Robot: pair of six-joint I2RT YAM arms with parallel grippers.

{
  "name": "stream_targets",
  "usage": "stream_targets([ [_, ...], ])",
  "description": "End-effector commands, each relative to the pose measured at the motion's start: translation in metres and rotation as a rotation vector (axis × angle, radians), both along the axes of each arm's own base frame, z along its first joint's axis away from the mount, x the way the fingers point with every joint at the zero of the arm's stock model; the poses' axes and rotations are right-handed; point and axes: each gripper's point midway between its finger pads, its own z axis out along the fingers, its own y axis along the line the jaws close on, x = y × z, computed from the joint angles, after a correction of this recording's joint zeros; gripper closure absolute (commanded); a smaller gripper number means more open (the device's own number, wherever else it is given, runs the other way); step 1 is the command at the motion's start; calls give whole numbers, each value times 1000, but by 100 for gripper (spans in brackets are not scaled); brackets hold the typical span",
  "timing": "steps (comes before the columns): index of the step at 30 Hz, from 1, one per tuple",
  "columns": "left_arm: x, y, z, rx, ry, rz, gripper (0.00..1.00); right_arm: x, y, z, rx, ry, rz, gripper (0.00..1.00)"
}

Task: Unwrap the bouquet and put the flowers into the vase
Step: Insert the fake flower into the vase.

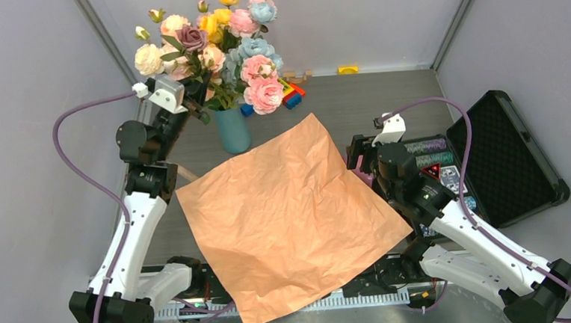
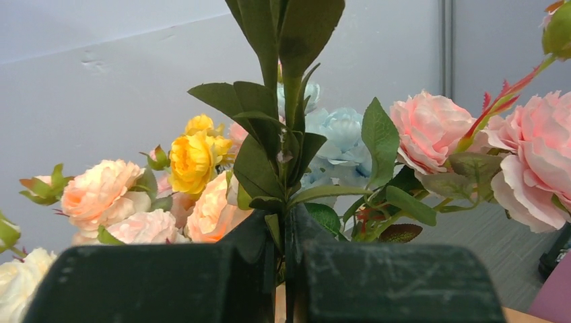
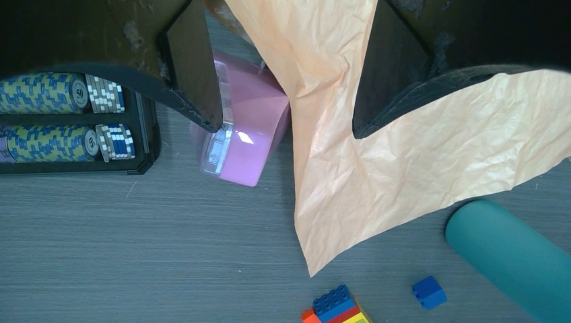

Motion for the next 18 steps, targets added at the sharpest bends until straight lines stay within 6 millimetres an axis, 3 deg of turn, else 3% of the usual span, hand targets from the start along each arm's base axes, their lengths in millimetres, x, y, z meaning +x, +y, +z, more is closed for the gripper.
stream_targets([
  [1,0,19,11,7,-29,107,100,2,0,17,38,-56,-2,24],
  [6,3,22,12,-27,-23,117,100,2,1,18,43,-58,1,24],
  [18,26,9,-32,-25,77,60,100,2,0,15,40,-52,-4,24],
])
